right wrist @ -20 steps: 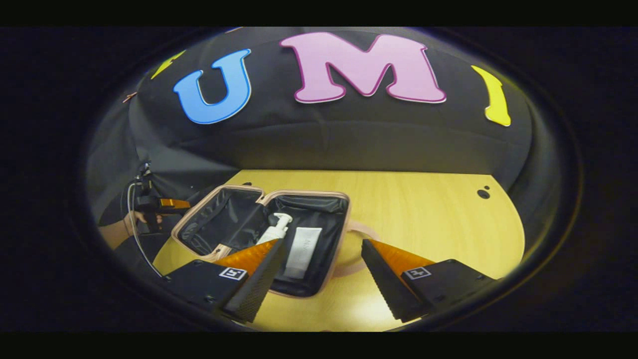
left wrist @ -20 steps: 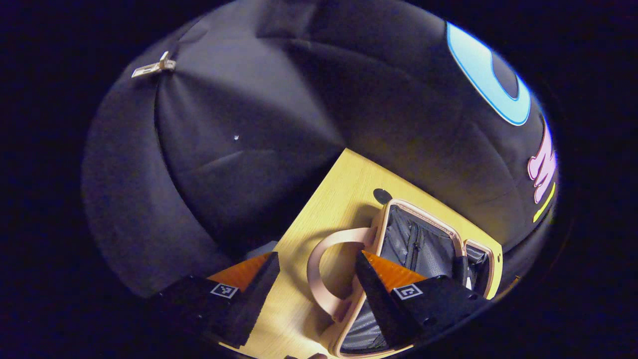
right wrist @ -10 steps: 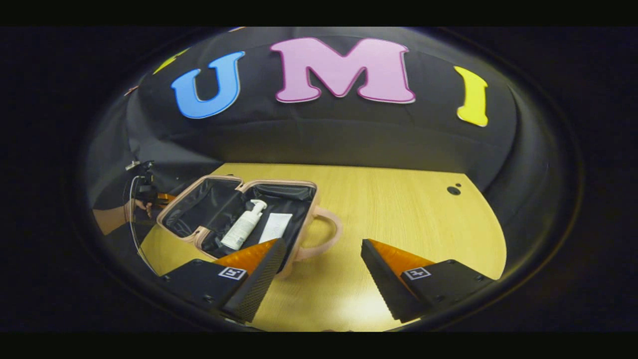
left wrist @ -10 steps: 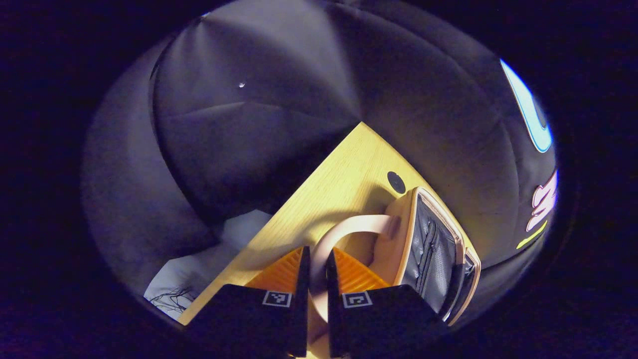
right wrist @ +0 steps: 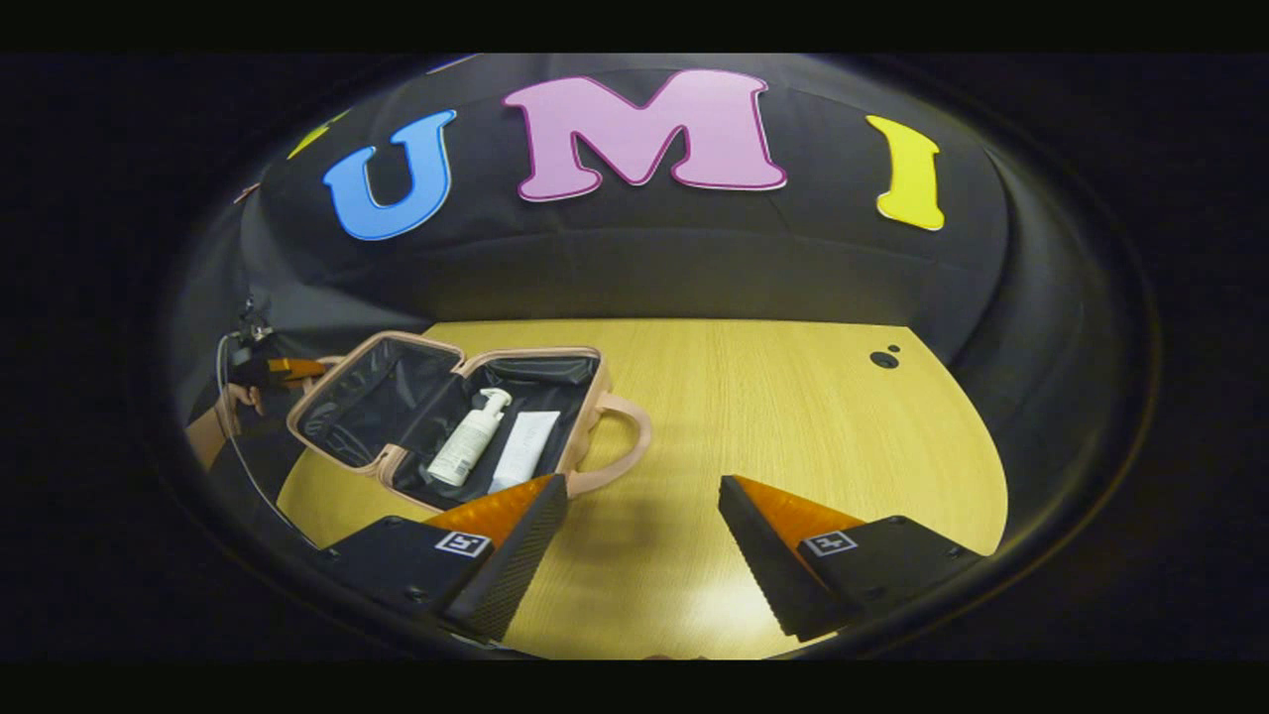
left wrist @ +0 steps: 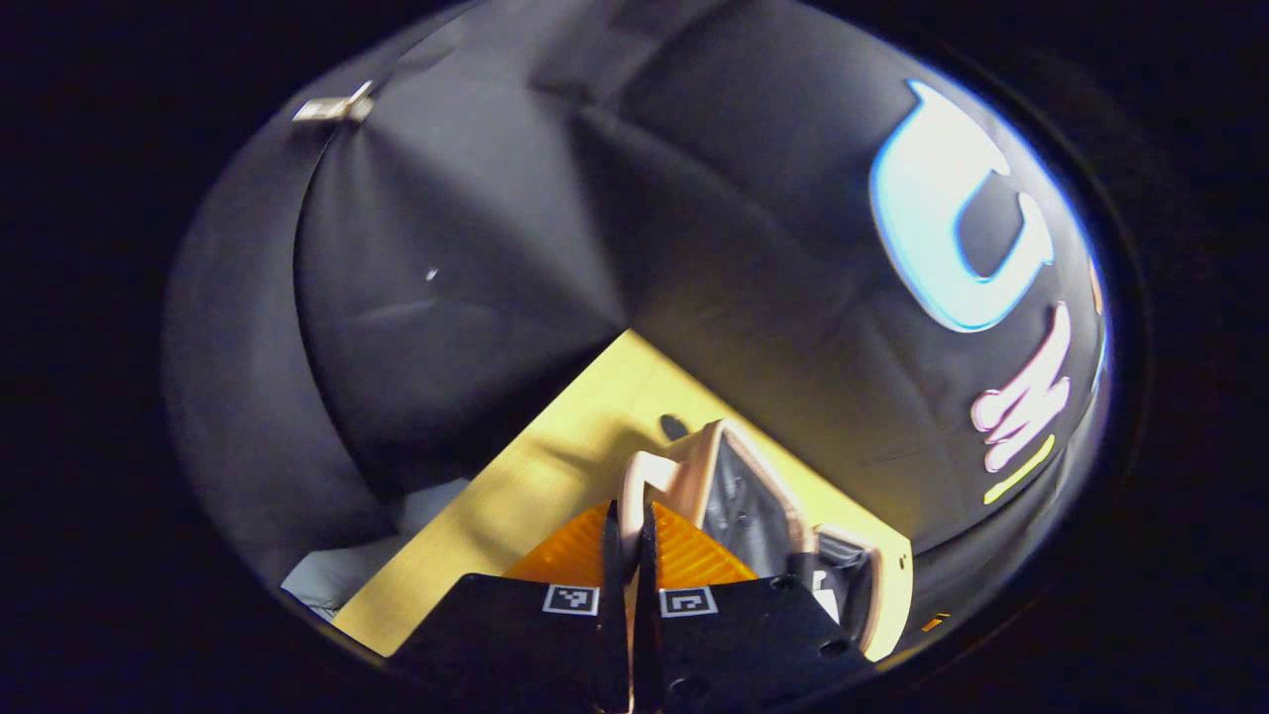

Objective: First open the suitcase, pack the skin care products into it, and then close the suitcase.

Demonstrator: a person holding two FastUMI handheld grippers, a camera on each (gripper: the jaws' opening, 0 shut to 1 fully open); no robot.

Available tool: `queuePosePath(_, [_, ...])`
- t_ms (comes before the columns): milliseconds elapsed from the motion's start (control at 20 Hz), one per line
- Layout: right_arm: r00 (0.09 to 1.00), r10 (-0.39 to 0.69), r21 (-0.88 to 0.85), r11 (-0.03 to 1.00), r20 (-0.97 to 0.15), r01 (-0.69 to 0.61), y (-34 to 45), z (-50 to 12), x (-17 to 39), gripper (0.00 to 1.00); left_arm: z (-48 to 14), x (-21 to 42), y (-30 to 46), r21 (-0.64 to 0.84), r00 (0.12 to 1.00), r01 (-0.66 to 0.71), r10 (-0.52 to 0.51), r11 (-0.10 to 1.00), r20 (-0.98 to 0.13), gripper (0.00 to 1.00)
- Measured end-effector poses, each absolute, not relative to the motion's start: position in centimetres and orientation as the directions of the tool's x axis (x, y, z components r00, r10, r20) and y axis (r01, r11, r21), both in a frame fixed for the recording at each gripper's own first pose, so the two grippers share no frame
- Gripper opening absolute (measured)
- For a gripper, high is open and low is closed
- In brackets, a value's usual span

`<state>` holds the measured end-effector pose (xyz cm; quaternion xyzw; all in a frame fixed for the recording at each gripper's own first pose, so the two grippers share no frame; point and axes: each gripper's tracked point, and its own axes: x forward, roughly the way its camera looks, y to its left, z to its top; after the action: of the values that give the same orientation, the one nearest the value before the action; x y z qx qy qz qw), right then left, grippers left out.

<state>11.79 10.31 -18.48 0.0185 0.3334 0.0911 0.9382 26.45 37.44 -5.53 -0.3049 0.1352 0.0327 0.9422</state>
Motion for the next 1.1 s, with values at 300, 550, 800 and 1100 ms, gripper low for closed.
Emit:
queuePosePath(300, [0.773, 0.207, 0.109, 0.978, -0.599, -0.178, 7.8, -16.9, 12.5, 0.98, 7.1, 22.1, 20.6, -0.498, 0.983, 0.055, -0.135, 0.866, -0.126, 0.08])
queuePosePath(550, [0.798, 0.198, 0.148, 0.979, -0.569, -0.138, 4.0, -15.8, 13.3, 0.98, 8.3, 22.1, 4.4, -0.514, 0.973, 0.165, -0.225, 0.841, -0.056, 0.08])
queuePosePath(800, [0.814, 0.168, 0.145, 0.984, -0.556, -0.104, -0.3, -15.9, 13.3, 0.98, 0.1, 25.6, -10.2, -0.46, 0.928, 0.193, -0.313, 0.867, -0.201, 0.07])
queuePosePath(1100, [0.825, 0.119, 0.142, 0.989, -0.553, -0.047, -4.0, -17.0, 14.2, 0.98, -10.2, 29.3, -16.6, -0.413, 0.878, 0.137, -0.303, 0.9, -0.37, 0.08])
